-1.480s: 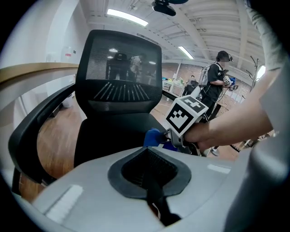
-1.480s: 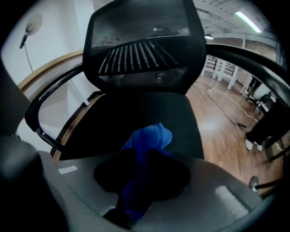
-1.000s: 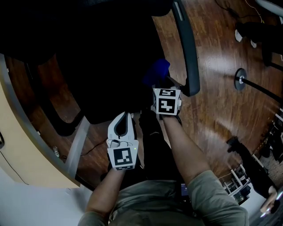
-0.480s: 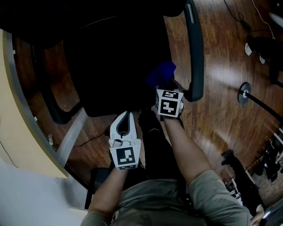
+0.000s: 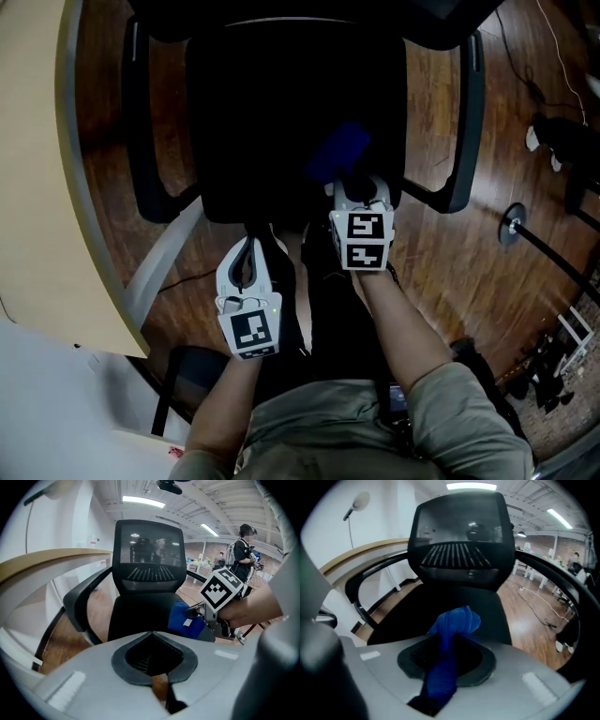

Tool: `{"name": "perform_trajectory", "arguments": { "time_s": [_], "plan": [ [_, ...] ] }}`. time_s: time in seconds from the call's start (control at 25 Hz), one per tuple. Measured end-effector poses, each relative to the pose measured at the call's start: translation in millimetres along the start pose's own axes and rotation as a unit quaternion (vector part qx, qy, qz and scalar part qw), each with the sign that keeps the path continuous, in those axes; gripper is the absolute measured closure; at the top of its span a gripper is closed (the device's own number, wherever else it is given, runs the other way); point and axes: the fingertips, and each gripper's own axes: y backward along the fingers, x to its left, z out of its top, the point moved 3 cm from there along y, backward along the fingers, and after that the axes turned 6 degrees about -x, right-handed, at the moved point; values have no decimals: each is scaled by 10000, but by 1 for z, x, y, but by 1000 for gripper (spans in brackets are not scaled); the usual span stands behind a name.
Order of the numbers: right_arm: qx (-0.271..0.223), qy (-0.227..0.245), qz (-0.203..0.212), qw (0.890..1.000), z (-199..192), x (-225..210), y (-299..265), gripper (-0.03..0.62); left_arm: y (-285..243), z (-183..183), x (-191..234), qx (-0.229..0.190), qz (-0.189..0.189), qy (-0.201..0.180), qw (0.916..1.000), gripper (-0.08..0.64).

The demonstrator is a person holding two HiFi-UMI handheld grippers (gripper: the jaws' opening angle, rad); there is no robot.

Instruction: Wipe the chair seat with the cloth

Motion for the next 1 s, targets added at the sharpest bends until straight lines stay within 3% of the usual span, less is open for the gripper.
{"name": "perform_trajectory", "arguments": {
  "time_s": [0.24,0.48,0.72,1.0],
  "plan": [
    [-244,934,1514,9837,13,155,0,503,36,-19,63,-95,300,145,9994,555],
    [103,1461,2318,9617,-8,251,-9,503,58,-30,92,-99,323,145,9993,555],
    [451,1686,2433,9541,-37,268,-25,505,62,-46,100,-103,461,201,9987,555],
    [558,1506,2168,9629,-48,228,-28,505,51,-43,70,2,339,130,9993,555]
  ]
}}
